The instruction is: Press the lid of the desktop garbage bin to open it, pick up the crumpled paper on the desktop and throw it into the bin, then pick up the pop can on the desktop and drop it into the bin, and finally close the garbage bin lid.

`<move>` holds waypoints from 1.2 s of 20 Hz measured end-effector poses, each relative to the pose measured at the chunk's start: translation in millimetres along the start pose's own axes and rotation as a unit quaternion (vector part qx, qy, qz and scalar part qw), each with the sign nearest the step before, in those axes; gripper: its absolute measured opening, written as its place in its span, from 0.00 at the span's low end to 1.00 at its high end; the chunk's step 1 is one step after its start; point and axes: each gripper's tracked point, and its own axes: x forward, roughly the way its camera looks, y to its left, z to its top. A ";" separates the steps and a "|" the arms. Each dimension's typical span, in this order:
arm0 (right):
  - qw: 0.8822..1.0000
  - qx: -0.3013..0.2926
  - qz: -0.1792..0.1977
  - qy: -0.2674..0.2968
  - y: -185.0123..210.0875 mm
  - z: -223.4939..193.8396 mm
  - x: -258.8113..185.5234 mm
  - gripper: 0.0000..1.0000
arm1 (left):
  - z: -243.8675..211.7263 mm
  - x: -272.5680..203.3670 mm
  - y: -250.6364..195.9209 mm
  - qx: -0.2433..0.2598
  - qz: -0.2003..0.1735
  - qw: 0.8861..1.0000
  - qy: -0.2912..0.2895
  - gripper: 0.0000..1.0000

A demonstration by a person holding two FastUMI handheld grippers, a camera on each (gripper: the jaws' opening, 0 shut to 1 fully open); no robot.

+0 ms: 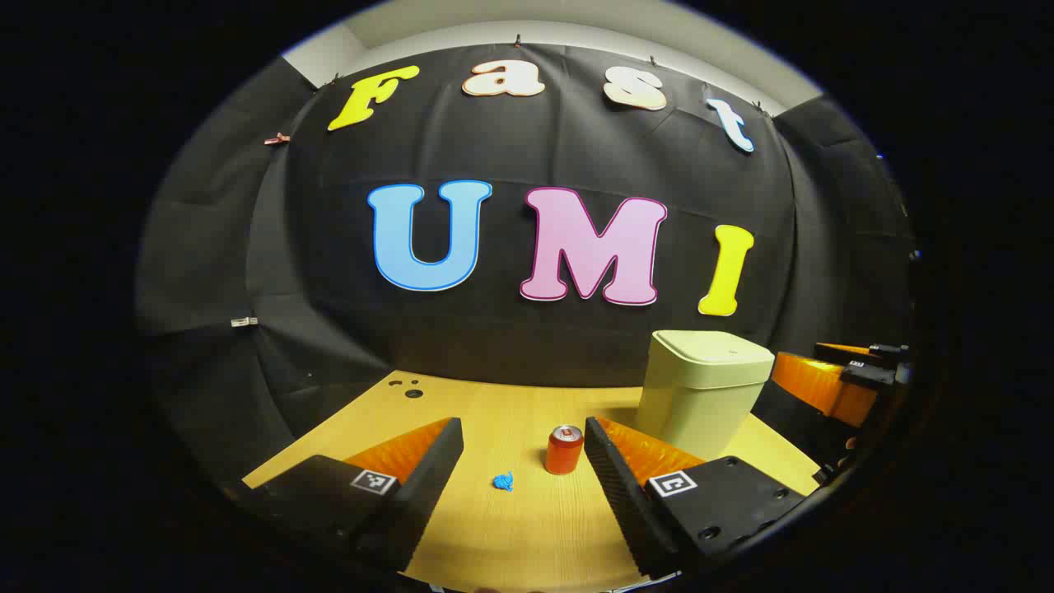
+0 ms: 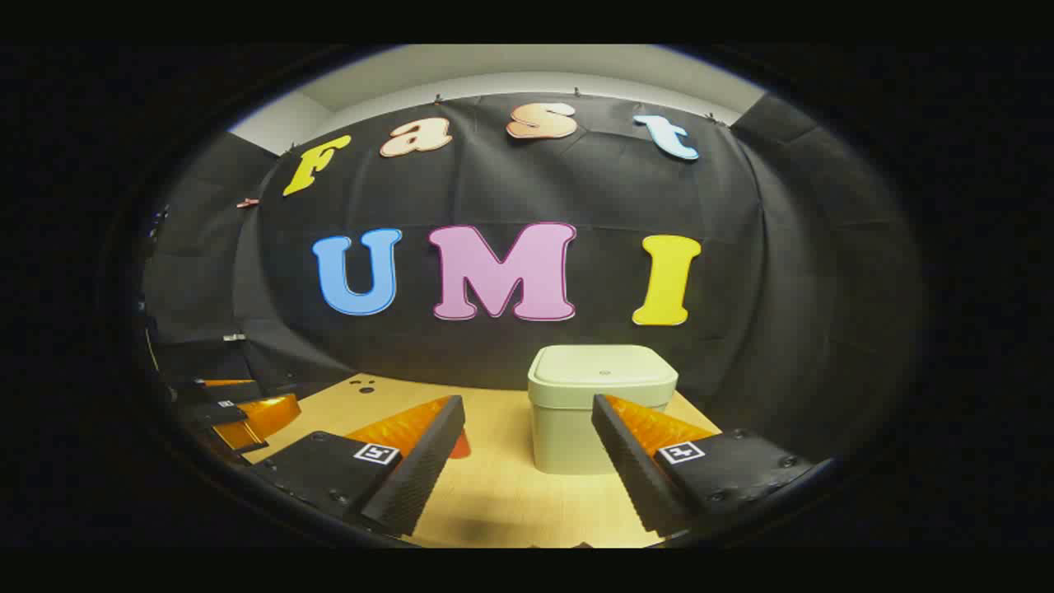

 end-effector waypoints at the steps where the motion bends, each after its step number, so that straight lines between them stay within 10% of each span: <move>1: 1.000 0.001 0.000 0.001 -1.6 0.1 4.8 0.98 | -0.5 3.7 -1.8 0.004 -0.001 1.000 0.003 0.96; 24: 0.999 0.018 -0.037 0.028 -43.1 -18.9 40.3 0.98 | -20.3 52.5 -34.7 0.028 -0.031 0.999 0.035 0.95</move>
